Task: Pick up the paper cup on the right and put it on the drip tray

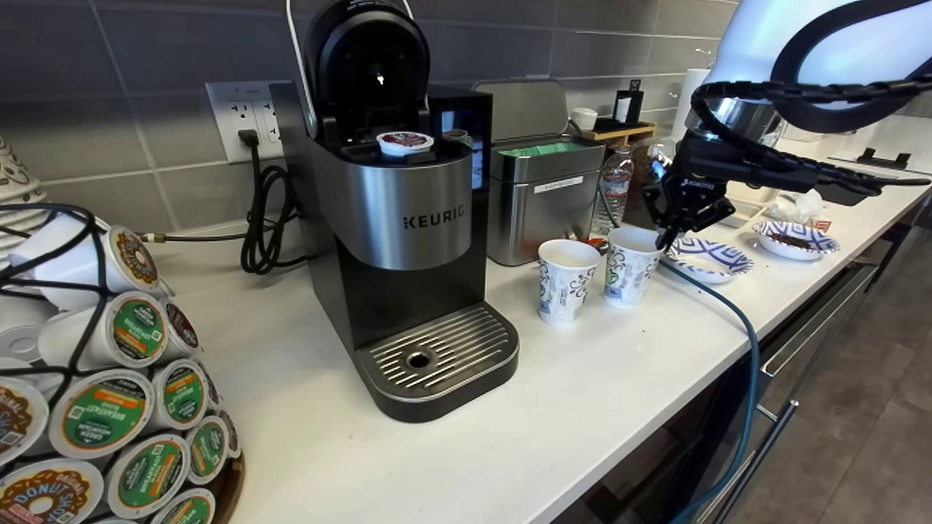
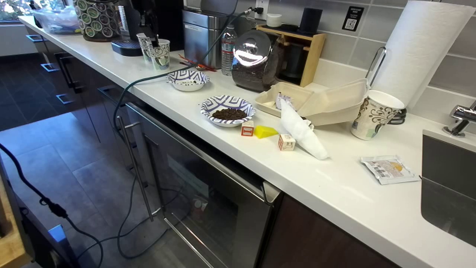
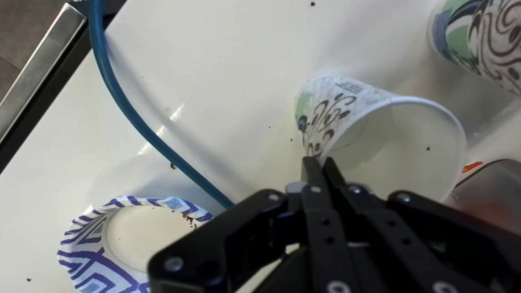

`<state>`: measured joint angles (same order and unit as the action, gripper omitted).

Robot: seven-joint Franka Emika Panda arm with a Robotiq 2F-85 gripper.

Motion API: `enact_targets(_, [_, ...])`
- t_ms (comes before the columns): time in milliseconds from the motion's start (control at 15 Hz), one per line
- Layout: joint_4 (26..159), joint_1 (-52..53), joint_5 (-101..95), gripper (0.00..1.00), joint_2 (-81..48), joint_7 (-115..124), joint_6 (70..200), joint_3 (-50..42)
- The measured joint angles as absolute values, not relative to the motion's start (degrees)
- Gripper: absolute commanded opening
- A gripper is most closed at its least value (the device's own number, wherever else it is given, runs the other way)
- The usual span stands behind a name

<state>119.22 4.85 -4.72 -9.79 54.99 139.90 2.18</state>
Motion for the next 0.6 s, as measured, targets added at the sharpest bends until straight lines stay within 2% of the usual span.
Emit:
enact_targets(333, [118.61,4.75,-4.66,0.01,-9.37,53.05,140.37,1.76])
enact_targets(600, [120.29,3.04,-3.93,0.01,-2.89,42.71,141.05,0.1])
